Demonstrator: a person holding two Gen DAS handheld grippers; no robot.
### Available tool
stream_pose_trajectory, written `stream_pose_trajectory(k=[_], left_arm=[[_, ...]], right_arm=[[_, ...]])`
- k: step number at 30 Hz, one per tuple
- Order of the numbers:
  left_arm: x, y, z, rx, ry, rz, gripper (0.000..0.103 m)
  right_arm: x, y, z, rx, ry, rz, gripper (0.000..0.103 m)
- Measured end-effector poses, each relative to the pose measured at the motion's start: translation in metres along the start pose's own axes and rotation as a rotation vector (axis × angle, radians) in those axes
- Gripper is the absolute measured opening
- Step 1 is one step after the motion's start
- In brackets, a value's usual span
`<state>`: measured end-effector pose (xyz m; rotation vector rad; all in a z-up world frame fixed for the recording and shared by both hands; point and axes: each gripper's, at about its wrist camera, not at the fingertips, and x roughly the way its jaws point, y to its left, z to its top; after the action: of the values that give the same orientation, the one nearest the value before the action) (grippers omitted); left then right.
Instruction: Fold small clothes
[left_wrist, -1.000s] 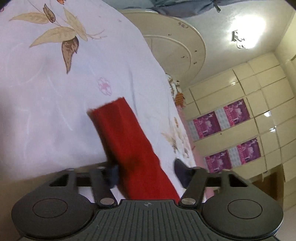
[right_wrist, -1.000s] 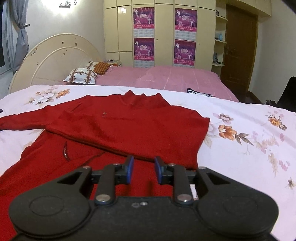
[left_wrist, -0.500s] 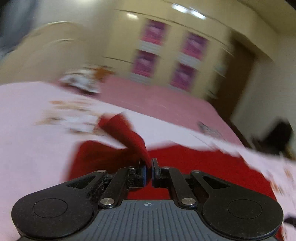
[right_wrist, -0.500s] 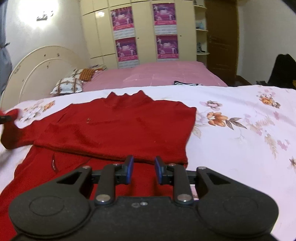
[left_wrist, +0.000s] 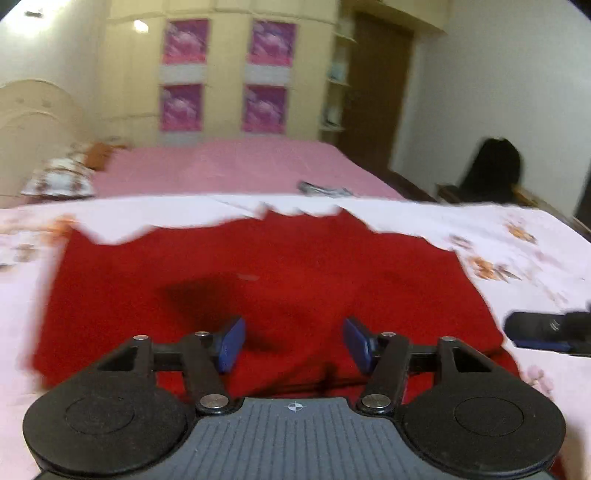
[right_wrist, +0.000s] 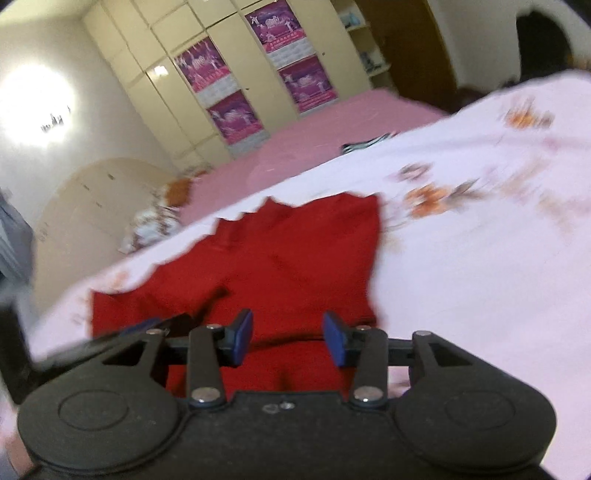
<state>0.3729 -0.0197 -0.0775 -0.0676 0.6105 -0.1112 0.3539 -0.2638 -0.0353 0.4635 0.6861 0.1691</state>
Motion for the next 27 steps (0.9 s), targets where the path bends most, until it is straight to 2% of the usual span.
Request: stream_pose_trajectory(k=[3,6,10,11,13,14,15,17,21,22,27], left_arm=[[-0.03,0.048,-0.012,-0.048,-0.026,0.084,0.059],[-0.037,0.085,-0.031,-0.068,0.007,0.168,0.059],[-0.033,0.113,-0.05,-0.095,0.062,0.2,0.059],[-0.031,0.116,-0.052,-0.101,0.068,0.204,0.059],[-0.017,0.119,-0.053,-0.107,0.071,0.201,0.059],[-0.013,0.116,-0.055,-0.1,0.082,0.207,0.059],[-0.004,0.113,-0.052,-0.089,0.098,0.213,0.059],[0.003,0.109,-0.047,-0.08,0.096,0.213,0.059],[0.01,0.108,-0.04,-0.042,0.1,0.212,0.059],[0.01,0.108,-0.039,-0.04,0.1,0.208,0.058],[0.013,0.11,-0.033,-0.02,0.087,0.175,0.058]], right_arm=[[0.033,0.006,0.002,0.077,0.034,0.119,0.042],[0.072,0.012,0.006,0.115,0.072,0.159,0.041],[0.115,0.016,0.014,0.174,0.117,0.202,0.041],[0.121,0.02,0.017,0.16,0.125,0.2,0.039],[0.131,0.032,0.022,0.117,0.149,0.213,0.027],[0.131,0.038,0.022,0.09,0.157,0.208,0.006],[0.132,0.045,0.023,0.045,0.165,0.191,0.005],[0.116,0.056,0.027,-0.048,0.109,0.143,0.005],[0.053,0.044,0.04,-0.062,-0.058,0.074,0.005],[0.04,0.039,0.04,-0.08,-0.075,0.057,0.005],[0.025,0.002,0.026,-0.019,-0.061,-0.003,0.005]])
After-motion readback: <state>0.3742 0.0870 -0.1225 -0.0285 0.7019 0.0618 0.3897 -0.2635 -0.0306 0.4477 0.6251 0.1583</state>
